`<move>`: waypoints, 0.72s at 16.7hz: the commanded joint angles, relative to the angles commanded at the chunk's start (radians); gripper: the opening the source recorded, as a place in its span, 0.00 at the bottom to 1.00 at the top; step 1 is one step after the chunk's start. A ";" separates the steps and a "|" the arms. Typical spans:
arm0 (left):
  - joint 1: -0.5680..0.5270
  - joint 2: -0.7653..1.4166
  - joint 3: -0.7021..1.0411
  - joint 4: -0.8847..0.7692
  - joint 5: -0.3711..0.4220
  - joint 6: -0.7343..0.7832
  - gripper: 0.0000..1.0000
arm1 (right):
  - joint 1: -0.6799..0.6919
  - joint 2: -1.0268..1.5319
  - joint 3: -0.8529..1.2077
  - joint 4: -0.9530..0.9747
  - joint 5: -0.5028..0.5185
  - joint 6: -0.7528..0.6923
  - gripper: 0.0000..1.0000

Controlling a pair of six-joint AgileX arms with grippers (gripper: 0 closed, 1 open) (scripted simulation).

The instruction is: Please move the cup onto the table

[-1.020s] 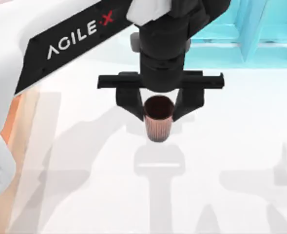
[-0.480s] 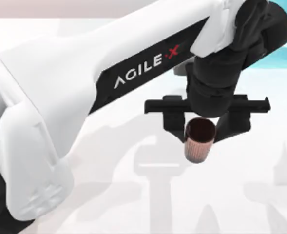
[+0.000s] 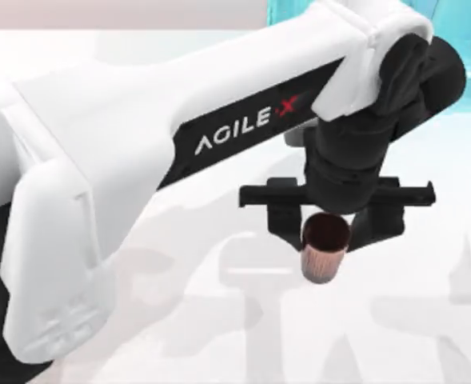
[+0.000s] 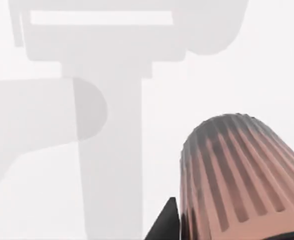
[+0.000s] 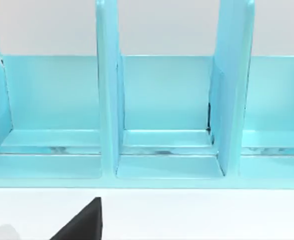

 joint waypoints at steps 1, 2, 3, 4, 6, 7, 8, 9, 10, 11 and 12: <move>-0.001 -0.001 -0.039 0.027 0.011 0.000 0.00 | 0.000 0.000 0.000 0.000 0.000 0.000 1.00; -0.001 -0.002 -0.075 0.054 0.019 0.000 0.00 | 0.000 0.000 0.000 0.000 0.000 0.000 1.00; -0.002 -0.004 -0.108 0.081 0.021 0.000 0.00 | 0.000 0.000 0.000 0.000 0.000 0.000 1.00; -0.002 -0.008 -0.136 0.108 0.017 -0.001 0.00 | 0.000 0.000 0.000 0.000 0.000 0.000 1.00; -0.002 -0.020 -0.172 0.151 -0.002 -0.001 0.00 | 0.000 0.000 0.000 0.000 0.000 0.000 1.00; -0.001 -0.024 -0.178 0.161 -0.009 -0.001 0.00 | 0.000 0.000 0.000 0.000 0.000 0.000 1.00; -0.001 -0.025 -0.179 0.163 -0.010 -0.001 0.00 | 0.000 0.000 0.000 0.000 0.000 0.000 1.00; -0.001 -0.025 -0.179 0.163 -0.010 -0.001 0.00 | 0.000 0.000 0.000 0.000 0.000 0.000 1.00; -0.001 -0.025 -0.179 0.163 -0.010 -0.001 0.00 | 0.000 0.000 0.000 0.000 0.000 0.000 1.00; -0.001 -0.025 -0.179 0.163 -0.010 -0.001 0.00 | 0.000 0.000 0.000 0.000 0.000 0.000 1.00; -0.001 -0.025 -0.179 0.163 -0.010 -0.001 0.08 | 0.000 0.000 0.000 0.000 0.000 0.000 1.00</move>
